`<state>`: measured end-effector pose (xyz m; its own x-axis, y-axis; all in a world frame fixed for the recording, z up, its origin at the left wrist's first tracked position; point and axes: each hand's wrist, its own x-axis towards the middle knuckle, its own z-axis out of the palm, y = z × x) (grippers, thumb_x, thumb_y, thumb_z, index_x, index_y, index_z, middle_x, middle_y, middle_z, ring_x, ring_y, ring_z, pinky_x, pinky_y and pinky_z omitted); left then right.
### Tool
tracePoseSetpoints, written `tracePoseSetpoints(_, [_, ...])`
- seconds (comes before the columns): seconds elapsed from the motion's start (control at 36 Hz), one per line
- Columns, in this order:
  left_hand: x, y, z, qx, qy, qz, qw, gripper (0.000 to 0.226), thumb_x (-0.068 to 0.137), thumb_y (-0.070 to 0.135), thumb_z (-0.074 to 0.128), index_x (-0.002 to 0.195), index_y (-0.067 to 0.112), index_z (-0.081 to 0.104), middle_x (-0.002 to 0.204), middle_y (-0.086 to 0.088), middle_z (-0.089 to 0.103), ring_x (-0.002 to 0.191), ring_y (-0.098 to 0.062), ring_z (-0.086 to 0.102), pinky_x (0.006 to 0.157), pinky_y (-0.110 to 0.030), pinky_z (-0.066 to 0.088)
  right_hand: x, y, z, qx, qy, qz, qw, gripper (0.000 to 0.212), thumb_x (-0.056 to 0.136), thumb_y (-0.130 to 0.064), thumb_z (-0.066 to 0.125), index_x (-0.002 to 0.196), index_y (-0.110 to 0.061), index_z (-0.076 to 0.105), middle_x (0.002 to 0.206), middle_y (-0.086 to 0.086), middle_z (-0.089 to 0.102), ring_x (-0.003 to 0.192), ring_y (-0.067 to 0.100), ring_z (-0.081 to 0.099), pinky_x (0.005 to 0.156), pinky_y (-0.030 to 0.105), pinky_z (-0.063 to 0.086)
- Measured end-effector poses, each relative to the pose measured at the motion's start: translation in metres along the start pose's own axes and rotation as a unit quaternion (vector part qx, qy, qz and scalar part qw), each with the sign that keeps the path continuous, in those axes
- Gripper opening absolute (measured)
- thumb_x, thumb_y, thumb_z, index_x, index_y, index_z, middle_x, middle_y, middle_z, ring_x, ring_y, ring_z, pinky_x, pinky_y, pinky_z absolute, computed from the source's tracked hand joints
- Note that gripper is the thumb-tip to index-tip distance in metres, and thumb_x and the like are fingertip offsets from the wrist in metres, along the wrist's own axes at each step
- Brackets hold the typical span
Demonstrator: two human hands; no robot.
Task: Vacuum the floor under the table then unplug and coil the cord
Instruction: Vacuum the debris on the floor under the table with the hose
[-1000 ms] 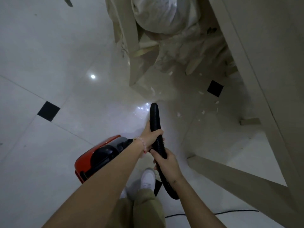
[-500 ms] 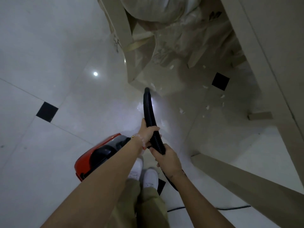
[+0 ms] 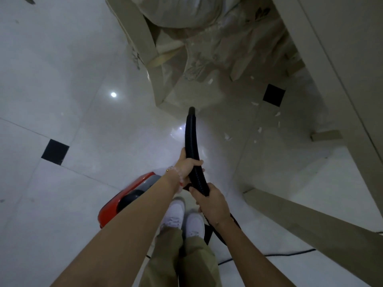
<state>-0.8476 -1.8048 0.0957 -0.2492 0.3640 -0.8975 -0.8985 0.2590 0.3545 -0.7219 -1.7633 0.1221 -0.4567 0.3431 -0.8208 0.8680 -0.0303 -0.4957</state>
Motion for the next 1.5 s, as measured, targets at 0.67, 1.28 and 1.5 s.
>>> tracePoseSetpoints(0.67, [-0.025,-0.022,-0.012,0.083,0.056,0.039,0.994,0.042,0.088,-0.002,0.052,0.117,0.021,0.032,0.087,-0.011,0.046,0.061,-0.022,0.052,0.056,-0.031,0.052,-0.04,-0.004,0.012,-0.062,-0.006,0.013,0.998,0.036,0.086,-0.053,0.055,0.109,-0.026,0.059,0.088,-0.008,0.063,0.082,0.016,0.062,0.077,0.036,0.052])
tracePoseSetpoints(1.28, [0.01,0.02,-0.004,0.148,-0.046,-0.005,0.988,0.052,0.086,0.003,0.062,0.12,0.028,0.031,0.107,-0.013,0.046,0.079,-0.025,0.057,0.073,-0.04,0.056,-0.004,-0.022,0.006,0.078,0.003,0.036,0.996,0.039,0.084,-0.047,0.065,0.1,-0.012,0.059,0.08,0.003,0.066,0.056,0.01,0.059,0.068,0.035,0.053])
tracePoseSetpoints(1.5, [0.014,0.018,-0.006,0.131,-0.012,0.013,0.991,0.047,0.086,0.001,0.06,0.118,0.024,0.034,0.101,-0.012,0.047,0.073,-0.023,0.055,0.073,-0.043,0.054,-0.009,-0.014,-0.01,0.127,-0.073,0.031,0.989,0.035,0.087,-0.046,0.059,0.11,-0.019,0.056,0.088,0.004,0.066,0.073,0.014,0.062,0.07,0.03,0.05])
